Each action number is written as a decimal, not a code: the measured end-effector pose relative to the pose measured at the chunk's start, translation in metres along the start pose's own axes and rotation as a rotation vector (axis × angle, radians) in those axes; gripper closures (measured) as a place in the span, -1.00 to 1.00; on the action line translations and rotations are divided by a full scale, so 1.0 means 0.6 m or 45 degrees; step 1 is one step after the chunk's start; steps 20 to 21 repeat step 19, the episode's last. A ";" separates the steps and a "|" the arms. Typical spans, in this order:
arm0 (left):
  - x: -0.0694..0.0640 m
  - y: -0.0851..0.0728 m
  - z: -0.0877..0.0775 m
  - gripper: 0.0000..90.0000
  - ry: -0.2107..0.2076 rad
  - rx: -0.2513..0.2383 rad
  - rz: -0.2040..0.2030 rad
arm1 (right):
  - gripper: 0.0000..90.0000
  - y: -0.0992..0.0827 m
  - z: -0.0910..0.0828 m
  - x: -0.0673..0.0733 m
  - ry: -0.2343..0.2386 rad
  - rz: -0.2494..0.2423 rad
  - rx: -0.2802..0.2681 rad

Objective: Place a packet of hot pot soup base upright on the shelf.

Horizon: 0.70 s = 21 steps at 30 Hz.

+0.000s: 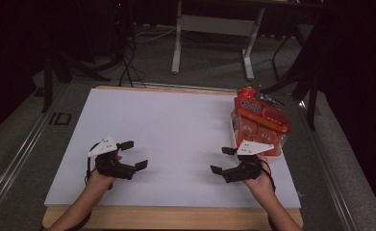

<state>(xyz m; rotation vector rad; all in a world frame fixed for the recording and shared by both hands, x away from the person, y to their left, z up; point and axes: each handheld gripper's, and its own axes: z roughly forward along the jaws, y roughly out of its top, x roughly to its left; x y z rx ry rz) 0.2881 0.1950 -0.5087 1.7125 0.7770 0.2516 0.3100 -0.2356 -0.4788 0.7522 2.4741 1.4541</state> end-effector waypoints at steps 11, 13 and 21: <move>0.002 -0.004 0.000 -0.98 0.011 0.005 0.006 | -0.69 -0.019 0.000 -0.007 -0.031 0.030 0.063; 0.002 -0.005 0.000 -0.98 0.009 0.008 0.004 | -0.69 -0.022 0.003 -0.009 -0.033 0.030 0.074; 0.002 -0.006 0.002 -0.98 0.005 0.009 0.004 | -0.68 -0.025 0.003 -0.015 -0.047 0.038 0.080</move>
